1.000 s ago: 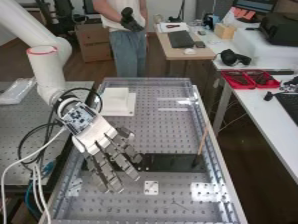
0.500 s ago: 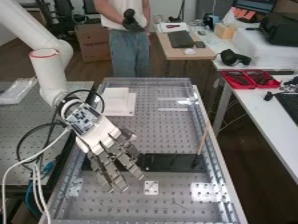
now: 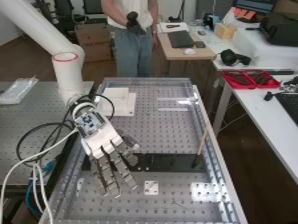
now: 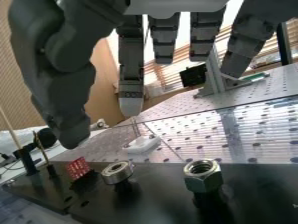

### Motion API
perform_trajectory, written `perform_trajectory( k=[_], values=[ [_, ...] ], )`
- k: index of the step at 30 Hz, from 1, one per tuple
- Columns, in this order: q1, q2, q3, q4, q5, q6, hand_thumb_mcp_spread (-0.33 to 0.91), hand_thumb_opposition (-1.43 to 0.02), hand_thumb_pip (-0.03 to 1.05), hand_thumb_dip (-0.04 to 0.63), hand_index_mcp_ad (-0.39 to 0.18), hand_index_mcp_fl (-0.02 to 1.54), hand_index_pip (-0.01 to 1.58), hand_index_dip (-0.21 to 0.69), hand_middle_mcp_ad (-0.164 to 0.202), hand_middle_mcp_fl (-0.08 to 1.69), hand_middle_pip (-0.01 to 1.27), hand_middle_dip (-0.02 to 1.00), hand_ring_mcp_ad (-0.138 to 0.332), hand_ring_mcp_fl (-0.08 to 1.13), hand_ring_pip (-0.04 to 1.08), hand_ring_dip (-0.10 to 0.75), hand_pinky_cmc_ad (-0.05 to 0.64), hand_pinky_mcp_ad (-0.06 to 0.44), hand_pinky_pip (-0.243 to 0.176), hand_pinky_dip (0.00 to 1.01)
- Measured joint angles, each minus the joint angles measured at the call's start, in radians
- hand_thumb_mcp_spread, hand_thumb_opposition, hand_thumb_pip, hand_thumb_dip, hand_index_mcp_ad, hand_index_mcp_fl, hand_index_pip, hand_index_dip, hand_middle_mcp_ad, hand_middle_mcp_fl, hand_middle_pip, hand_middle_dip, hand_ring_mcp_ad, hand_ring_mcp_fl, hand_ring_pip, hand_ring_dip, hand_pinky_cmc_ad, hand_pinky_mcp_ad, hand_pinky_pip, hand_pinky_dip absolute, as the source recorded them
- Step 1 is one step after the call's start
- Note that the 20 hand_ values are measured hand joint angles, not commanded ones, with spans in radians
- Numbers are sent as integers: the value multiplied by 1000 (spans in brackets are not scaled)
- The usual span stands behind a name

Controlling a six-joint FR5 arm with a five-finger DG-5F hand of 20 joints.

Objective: Grab the bearing and place it in the white container

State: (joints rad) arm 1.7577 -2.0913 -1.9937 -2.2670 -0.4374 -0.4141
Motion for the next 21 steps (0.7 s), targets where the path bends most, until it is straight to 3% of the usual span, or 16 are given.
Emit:
perform_trajectory(
  k=[16, 21],
  values=[
    [38, 16, -32, 85, 27, -134, 379, -799, 565, 206, -5, -3, 1499, 239, 94, -5, 136, 126, 188, -2, 87, 59, 398, 311, -89, 307],
    [53, 10, -33, 66, 36, -130, 379, -799, 565, 206, -5, -7, 1497, 230, 94, -5, 136, 126, 188, -2, 87, 59, 398, 312, -89, 321]
  ],
)
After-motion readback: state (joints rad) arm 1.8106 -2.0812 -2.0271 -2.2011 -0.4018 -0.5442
